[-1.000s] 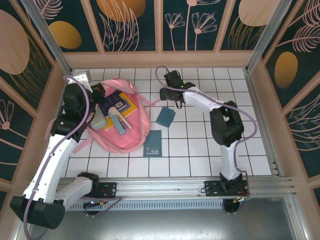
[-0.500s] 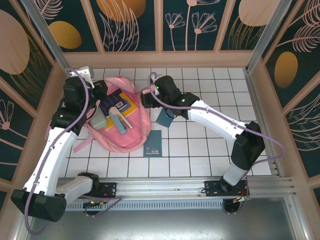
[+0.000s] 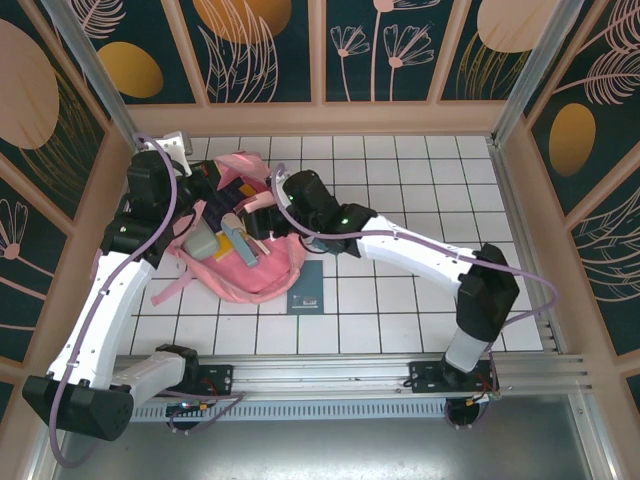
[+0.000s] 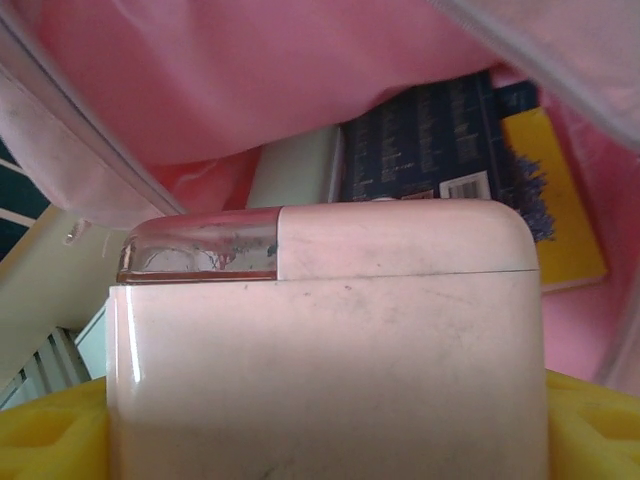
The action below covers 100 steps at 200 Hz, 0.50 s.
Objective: Pack the student bag
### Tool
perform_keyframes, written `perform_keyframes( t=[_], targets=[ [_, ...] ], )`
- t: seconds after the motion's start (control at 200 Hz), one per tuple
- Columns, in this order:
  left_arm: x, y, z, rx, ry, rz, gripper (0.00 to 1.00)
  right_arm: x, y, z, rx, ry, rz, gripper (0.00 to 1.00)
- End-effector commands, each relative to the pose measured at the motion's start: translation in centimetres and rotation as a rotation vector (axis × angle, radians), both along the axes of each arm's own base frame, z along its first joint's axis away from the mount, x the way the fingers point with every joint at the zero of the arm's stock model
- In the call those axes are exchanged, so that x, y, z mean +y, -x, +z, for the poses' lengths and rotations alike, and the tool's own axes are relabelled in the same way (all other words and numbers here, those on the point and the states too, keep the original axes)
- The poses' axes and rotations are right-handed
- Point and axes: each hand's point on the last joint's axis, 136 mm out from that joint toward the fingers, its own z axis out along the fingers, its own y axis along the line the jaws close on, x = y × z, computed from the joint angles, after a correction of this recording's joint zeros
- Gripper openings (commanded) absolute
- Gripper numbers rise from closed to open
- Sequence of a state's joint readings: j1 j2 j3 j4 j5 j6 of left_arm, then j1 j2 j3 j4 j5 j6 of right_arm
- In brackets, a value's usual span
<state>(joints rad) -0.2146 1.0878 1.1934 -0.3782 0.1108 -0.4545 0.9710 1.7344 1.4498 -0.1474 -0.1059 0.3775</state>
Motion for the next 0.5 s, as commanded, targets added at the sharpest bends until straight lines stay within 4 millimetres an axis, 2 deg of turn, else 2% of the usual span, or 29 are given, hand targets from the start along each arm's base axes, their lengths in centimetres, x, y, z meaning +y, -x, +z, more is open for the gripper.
perform_keyframes(
  t=[0.0, 0.165, 0.495],
  targets=[
    [-0.5, 0.2, 5.8, -0.159, 0.061, -0.033, 0.0, 2.1, -0.9, 0.3, 0.012, -0.067, 0.003, 0.63],
    [-0.5, 0.7, 6.3, -0.17, 0.059, -0.041, 0.0, 3.6, -2.2, -0.7, 0.049, -0.086, -0.009, 0.63],
    [-1.1, 1.1, 7.1, -0.181, 0.082, -0.074, 0.0, 5.6, -7.5, -1.7, 0.147, -0.153, -0.084, 0.63]
  ],
)
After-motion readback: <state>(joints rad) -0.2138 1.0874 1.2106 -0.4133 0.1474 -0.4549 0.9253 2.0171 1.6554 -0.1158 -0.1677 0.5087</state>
